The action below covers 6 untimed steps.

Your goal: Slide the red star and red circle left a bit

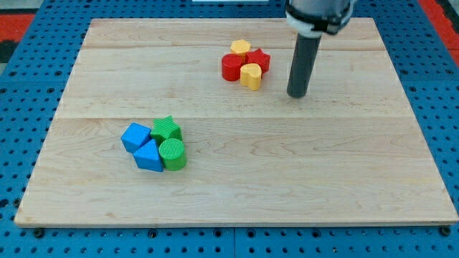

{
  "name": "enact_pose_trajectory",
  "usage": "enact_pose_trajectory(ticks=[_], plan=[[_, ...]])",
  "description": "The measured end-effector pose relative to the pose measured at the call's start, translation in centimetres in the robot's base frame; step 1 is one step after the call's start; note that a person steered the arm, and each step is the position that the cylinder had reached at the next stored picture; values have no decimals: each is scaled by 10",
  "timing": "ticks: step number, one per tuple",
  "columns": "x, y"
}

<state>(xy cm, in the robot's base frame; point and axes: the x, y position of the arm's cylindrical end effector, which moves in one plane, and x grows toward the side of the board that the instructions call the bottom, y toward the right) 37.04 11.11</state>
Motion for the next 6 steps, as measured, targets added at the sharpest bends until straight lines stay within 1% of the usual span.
enact_pose_trajectory(ticks=[1, 2, 3, 4, 5, 6], plan=[[-65, -16], [-69, -53], [-64, -76], [-22, -33], [-17, -31], [-27, -57]])
